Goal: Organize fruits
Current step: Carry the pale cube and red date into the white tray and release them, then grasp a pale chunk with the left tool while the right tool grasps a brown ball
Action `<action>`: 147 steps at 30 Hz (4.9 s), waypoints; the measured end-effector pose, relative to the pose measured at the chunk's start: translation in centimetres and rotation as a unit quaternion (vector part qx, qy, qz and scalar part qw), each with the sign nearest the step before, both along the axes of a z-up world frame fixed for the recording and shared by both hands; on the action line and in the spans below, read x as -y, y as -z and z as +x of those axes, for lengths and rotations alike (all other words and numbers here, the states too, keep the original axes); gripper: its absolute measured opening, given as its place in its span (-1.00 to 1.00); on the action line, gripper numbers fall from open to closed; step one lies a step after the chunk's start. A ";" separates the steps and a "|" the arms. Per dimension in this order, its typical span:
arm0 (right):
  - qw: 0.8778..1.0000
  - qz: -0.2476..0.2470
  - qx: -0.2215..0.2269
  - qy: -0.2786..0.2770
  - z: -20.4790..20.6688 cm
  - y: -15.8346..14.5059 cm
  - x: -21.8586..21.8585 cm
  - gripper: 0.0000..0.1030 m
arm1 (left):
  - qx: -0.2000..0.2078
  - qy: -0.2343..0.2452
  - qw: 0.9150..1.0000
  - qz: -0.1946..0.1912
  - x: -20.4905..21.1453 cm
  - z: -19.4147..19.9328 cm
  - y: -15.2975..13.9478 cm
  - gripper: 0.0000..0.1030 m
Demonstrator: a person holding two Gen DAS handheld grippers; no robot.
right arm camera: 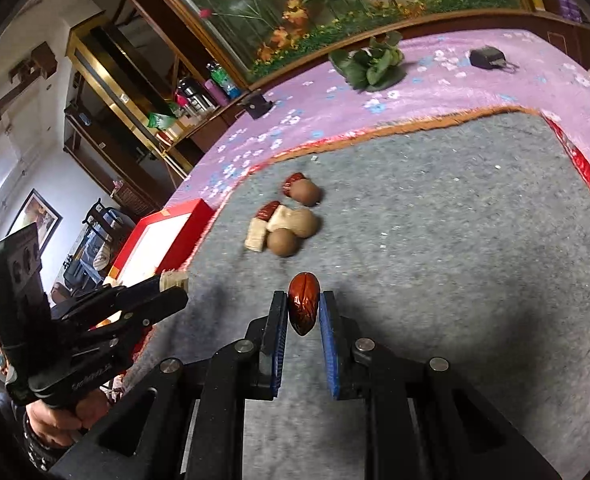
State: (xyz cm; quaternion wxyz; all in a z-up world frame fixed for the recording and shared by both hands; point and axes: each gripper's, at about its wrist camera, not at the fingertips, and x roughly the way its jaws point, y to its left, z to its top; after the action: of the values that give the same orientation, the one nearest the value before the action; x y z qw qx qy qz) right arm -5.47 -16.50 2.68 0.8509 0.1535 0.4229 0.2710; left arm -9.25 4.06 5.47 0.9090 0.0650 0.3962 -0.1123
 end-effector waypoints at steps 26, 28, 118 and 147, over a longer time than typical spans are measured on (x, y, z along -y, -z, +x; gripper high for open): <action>0.994 0.013 0.044 -0.099 -2.0 -3.6 -14.3 -0.68 | 0.073 -0.119 0.990 0.038 -8.8 -3.1 -1.3 -0.51; 0.993 0.011 0.047 -0.106 -2.0 -3.9 -15.6 -0.68 | 0.073 -0.128 0.989 0.033 -9.8 -3.2 -1.2 -0.51; 0.997 -0.078 -0.001 0.002 6.3 0.8 -1.8 -0.57 | -0.013 -0.019 0.997 0.070 0.3 4.9 -0.2 0.42; 0.999 -0.016 -0.024 0.028 6.7 1.7 1.1 -0.57 | -0.063 -0.005 0.998 0.014 3.0 9.4 3.6 -0.47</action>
State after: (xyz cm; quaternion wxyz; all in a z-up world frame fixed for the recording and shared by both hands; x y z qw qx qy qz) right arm 1.19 -17.60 0.99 0.8504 0.1586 0.4425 0.2363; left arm 0.15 1.08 1.91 0.8816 0.0684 0.4548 -0.1057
